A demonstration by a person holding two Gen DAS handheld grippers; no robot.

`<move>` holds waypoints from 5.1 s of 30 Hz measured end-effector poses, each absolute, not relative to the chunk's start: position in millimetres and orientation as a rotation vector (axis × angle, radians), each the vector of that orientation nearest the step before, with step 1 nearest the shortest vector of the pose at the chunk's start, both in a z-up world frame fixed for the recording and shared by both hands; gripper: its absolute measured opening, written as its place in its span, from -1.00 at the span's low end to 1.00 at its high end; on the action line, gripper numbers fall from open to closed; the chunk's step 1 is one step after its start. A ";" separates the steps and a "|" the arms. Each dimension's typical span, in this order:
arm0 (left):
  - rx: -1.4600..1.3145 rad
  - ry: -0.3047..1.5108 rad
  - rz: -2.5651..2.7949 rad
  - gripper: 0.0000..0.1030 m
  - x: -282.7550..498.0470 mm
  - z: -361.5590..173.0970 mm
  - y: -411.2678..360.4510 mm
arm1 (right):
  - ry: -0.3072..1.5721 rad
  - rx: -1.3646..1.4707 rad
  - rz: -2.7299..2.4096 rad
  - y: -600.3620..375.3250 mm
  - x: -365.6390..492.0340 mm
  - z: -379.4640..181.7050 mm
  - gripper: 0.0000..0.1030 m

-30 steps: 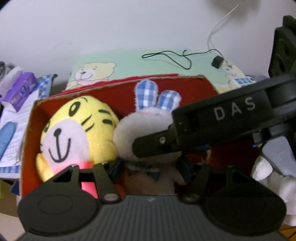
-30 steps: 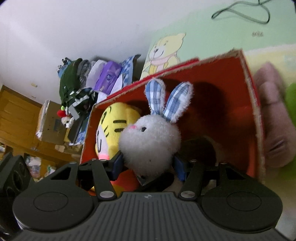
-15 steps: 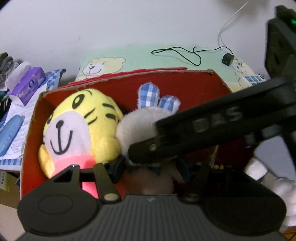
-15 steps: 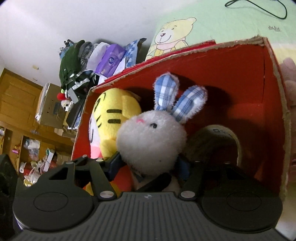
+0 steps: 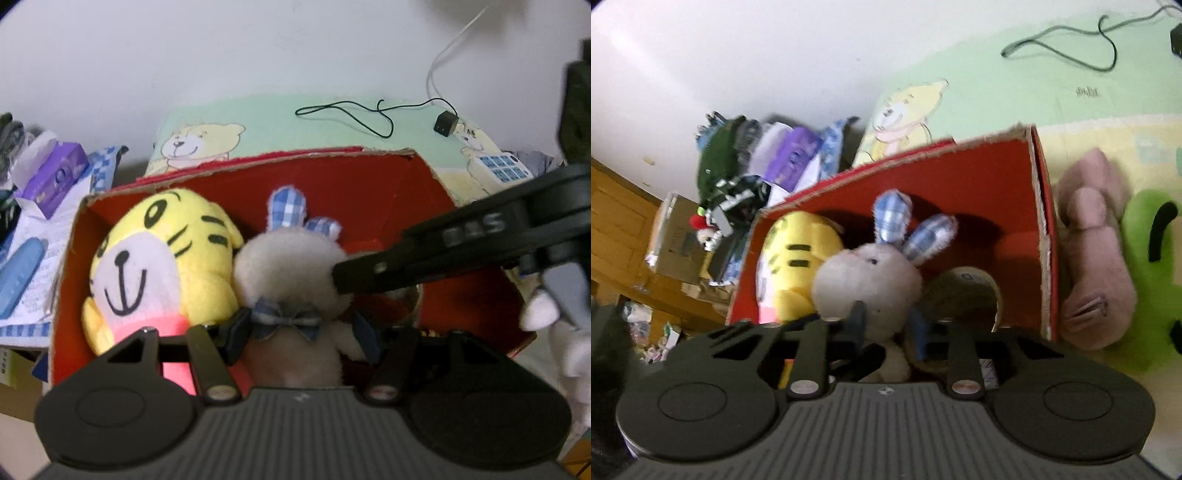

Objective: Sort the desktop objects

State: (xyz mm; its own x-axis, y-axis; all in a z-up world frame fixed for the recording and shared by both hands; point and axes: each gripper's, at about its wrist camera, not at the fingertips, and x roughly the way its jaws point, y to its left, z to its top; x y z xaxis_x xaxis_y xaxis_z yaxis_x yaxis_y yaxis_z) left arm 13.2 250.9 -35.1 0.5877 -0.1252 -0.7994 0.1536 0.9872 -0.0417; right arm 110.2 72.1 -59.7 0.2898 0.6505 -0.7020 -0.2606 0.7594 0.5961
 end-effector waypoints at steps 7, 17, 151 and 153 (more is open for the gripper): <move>0.050 0.939 -0.136 0.25 13.0 -34.9 251.4 | 1.156 0.437 0.652 87.4 111.3 -73.4 -0.48; 0.089 0.926 -0.140 0.33 9.2 -32.2 243.7 | 1.124 0.443 0.608 76.8 102.1 -70.2 -0.44; -0.153 0.979 -0.275 0.96 106.6 -103.8 -46.0 | 1.017 0.548 0.358 -246.4 142.1 -117.1 0.06; -0.130 0.966 -0.267 0.96 110.8 -104.9 -47.8 | 1.026 0.565 0.383 -245.4 148.4 -121.8 0.07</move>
